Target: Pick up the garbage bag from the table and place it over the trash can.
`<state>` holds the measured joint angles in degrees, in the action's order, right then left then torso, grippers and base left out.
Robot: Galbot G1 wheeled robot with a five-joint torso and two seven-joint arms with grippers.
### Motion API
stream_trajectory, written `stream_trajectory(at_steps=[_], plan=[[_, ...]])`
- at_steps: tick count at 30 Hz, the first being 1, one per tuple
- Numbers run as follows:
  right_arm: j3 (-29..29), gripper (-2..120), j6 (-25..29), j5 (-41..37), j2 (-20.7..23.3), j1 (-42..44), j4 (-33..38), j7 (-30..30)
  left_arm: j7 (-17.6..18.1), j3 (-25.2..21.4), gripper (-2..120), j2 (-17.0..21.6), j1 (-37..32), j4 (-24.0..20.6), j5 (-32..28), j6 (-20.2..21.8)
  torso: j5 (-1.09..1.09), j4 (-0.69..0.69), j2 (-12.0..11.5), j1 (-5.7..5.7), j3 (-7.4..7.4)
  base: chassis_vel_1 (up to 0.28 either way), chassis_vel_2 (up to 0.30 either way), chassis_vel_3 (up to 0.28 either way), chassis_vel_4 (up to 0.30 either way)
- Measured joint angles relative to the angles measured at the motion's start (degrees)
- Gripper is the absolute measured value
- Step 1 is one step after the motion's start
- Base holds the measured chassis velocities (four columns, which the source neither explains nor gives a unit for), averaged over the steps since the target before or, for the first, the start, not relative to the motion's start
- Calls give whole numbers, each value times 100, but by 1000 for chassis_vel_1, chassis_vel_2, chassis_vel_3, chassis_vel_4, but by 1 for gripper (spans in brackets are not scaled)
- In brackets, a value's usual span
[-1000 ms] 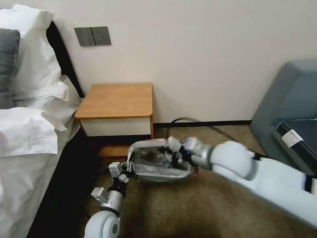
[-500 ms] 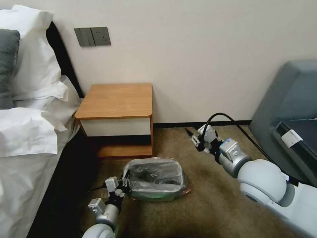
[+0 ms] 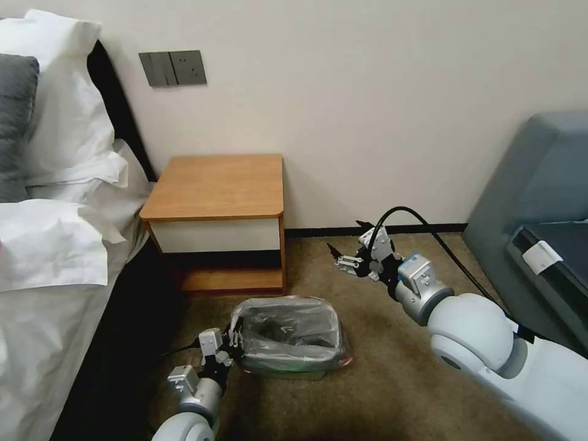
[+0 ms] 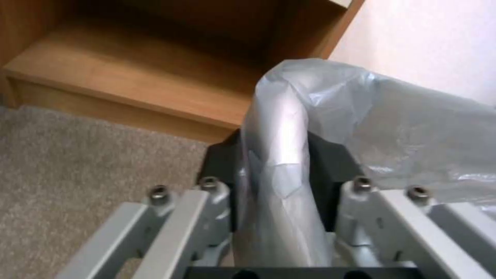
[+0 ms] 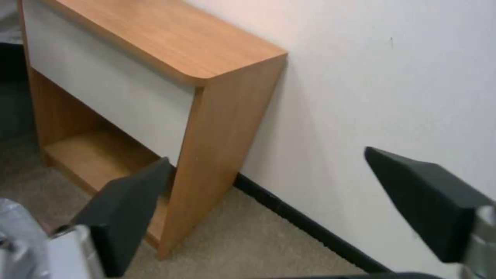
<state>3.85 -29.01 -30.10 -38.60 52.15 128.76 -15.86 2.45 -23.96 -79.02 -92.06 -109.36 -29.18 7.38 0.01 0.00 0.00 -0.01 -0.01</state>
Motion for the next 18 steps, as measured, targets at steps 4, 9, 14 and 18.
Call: stream_trajectory(at_steps=[4, 9, 14, 18], plan=[[-2, 100, 8, -4, -22, 7, -13, 0, 40, 2, 46, -20, 13, -11, 178, 35, 0, 0, 0, 0, 0, 0, 0, 0, 0], [23, 100, 15, -9, -53, 19, -15, 0, 112, 2, 63, -37, 15, 0, 459, 17, 0, 0, 0, 0, 0, 0, 0, 0, 0], [39, 100, 20, 4, -75, 77, 4, 6, 244, 10, 82, -70, -1, -27, 841, -61, -2, 0, 0, 0, 1, 0, 0, 0, 0], [39, 100, 21, 1, -89, 114, 50, 10, 287, 32, 96, -81, -32, -117, 1040, -20, -3, -1, 0, 1, 1, 0, 0, 0, 0]])
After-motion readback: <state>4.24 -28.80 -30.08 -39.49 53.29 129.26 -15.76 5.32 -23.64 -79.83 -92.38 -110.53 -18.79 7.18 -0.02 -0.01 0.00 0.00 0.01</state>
